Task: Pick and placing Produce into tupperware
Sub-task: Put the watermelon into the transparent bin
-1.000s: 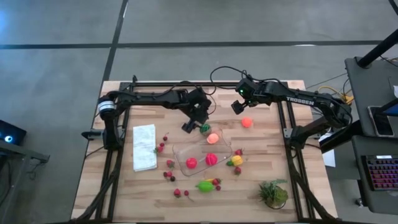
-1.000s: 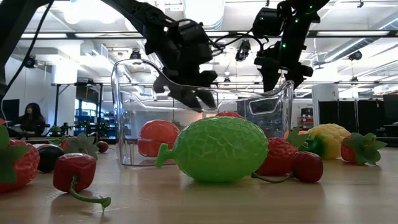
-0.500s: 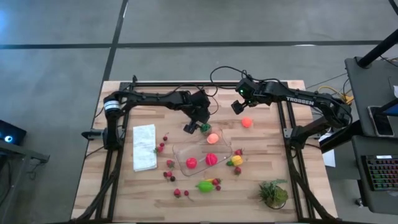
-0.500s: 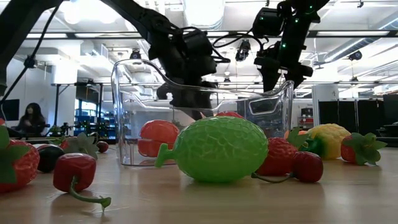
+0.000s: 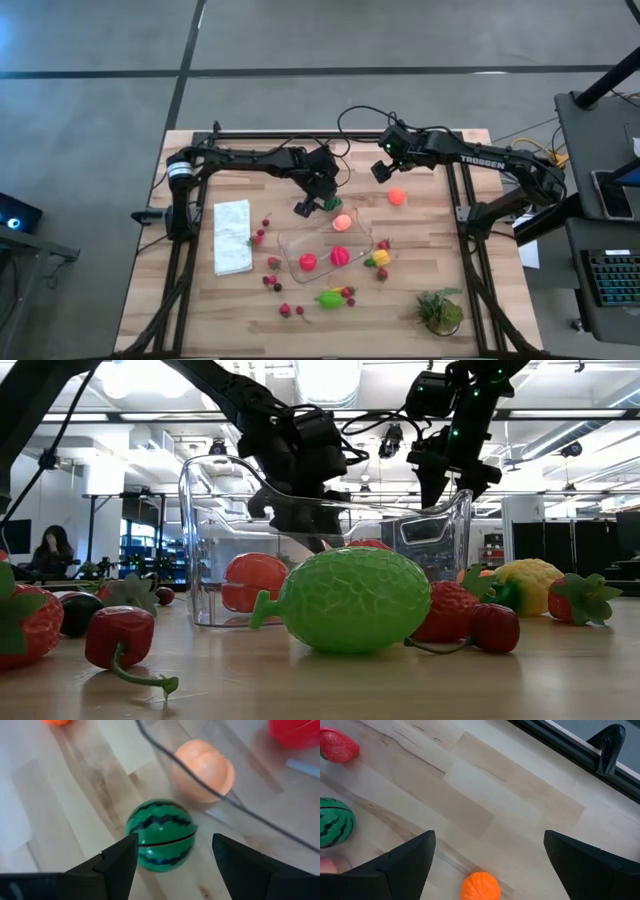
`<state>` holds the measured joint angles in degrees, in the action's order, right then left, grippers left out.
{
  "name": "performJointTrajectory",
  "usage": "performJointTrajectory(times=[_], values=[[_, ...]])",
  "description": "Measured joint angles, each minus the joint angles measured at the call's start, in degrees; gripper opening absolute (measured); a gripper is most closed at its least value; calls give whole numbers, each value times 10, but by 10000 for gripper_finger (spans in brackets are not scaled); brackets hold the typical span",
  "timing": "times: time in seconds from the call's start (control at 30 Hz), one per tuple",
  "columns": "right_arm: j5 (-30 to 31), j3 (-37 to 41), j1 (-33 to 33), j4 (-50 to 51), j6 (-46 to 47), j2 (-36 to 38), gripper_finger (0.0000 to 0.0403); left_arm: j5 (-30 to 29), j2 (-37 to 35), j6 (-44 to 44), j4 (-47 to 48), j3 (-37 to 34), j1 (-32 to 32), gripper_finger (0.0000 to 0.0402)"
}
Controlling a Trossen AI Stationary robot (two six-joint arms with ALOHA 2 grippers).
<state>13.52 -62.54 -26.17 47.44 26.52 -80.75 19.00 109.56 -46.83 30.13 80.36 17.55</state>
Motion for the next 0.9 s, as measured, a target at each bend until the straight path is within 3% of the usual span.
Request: performJointTrajectory(times=[0.13, 0.33, 0.67, 0.9], values=[[0, 0, 0, 0, 0, 0, 365, 11, 0, 0, -4, 0, 2, 239], [0, 0, 0, -1, 0, 0, 365, -34, -4, -37, -52, 3, -2, 240], [0, 0, 0, -3, 0, 0, 365, -43, 1, 17, -88, -4, -3, 242], [0, 0, 0, -5, 0, 0, 365, -41, 1, 58, -87, -20, 1, 280]])
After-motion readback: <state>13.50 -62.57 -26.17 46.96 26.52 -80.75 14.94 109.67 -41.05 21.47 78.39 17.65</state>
